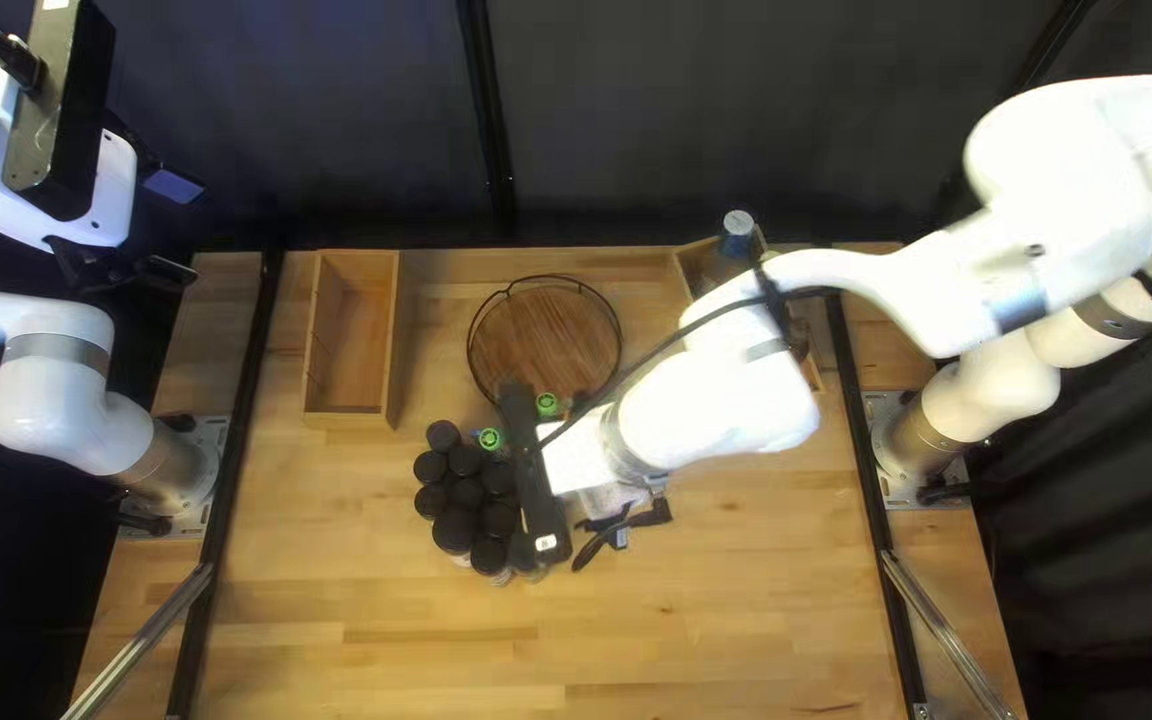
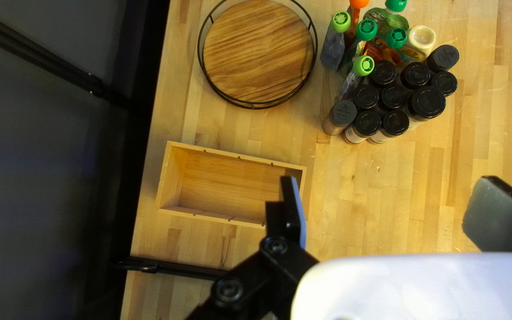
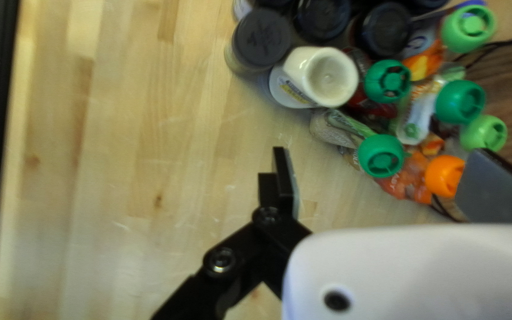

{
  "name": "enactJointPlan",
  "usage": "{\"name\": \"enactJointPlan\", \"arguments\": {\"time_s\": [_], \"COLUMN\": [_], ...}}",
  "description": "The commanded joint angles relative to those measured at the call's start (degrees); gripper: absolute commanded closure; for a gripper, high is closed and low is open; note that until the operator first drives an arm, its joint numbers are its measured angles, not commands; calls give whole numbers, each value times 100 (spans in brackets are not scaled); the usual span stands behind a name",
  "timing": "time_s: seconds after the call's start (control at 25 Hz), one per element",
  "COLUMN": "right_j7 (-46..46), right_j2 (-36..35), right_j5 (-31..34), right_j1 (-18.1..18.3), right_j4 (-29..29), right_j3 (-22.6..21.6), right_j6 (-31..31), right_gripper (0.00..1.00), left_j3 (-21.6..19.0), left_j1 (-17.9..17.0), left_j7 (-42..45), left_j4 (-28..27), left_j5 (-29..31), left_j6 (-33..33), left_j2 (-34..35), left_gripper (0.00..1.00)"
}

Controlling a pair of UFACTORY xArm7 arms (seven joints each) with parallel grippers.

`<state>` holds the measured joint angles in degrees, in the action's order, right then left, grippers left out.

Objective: Separate condiments, baby food and spices and place it in 3 different racks/containers

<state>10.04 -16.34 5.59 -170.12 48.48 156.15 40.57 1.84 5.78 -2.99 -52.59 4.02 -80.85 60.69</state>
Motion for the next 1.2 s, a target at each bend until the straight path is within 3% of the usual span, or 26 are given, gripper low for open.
{"name": "enactJointPlan", "arguments": {"time_s": [0.04, 0.32, 0.56, 0.88, 1.2], "right_j7": [-314, -949, -1154, -895, -724], "right_j2": [-1268, -2965, -3645, -4232, -4301], "right_j5": [-586, -744, -636, -501, -491], "right_j1": [-233, -370, -284, -108, -40], "right_j4": [-358, -543, -218, -145, -132], "right_j3": [587, 1551, 1945, 1783, 1645], "right_j6": [628, 1911, 2783, 3250, 3297], "right_gripper": [0, 0, 0, 0, 0], "left_j3": [0, 0, 0, 0, 0], "left_j1": [0, 0, 0, 0, 0], "left_j7": [0, 0, 0, 0, 0], "left_j4": [0, 0, 0, 0, 0], "left_j5": [0, 0, 0, 0, 0], "left_j6": [0, 0, 0, 0, 0], "left_j2": [0, 0, 0, 0, 0], "left_gripper": [0, 0, 0, 0, 0]}}
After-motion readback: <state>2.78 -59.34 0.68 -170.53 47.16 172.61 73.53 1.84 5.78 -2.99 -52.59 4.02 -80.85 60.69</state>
